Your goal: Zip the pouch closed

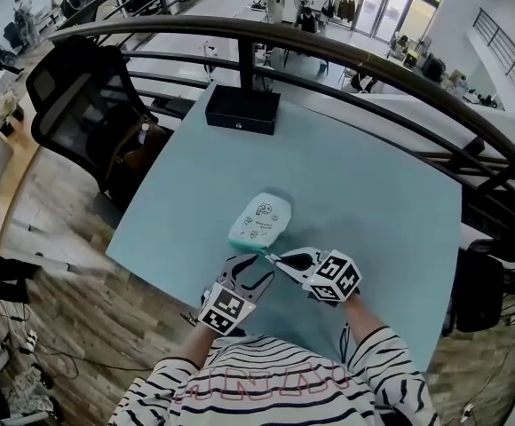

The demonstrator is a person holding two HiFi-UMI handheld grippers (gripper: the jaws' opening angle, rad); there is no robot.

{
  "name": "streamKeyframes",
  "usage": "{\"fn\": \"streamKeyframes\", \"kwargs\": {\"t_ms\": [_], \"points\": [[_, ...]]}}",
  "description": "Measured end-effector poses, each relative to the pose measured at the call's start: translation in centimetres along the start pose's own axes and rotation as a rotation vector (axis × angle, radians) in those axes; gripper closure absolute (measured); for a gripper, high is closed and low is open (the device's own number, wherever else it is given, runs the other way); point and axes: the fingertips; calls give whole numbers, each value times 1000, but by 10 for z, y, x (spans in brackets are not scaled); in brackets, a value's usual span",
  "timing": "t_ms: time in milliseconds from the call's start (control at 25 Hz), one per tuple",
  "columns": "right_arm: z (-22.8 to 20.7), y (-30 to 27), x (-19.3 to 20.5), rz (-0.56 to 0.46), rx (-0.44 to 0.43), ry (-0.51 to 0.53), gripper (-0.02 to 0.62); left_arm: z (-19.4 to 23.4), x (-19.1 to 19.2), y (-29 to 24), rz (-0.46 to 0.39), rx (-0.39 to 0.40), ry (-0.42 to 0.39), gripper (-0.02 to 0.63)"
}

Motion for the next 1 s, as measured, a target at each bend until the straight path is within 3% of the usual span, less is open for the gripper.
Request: {"fn": "streamKeyframes", "kwargs": {"t_ms": [320,680,880,1000], "points": [[20,6,2,11,-87,11,566,-7,1,-1,-25,17,29,420],[26,7,-1,4,-102,16,566,1,-3,4,-78,-11,124,423],[24,5,-4,-6,-92,13,566,0,-3,9,-124,14,201,501],[25,5,-3,-4,-96,14,566,-1,-2,11,-138,12,240,508]]}}
Point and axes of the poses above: the fingertips, and each gripper's own axes: y backward along the fingers, z to its left, x out of its underside, and after that the axes turned 6 degrees about -y, right-handed
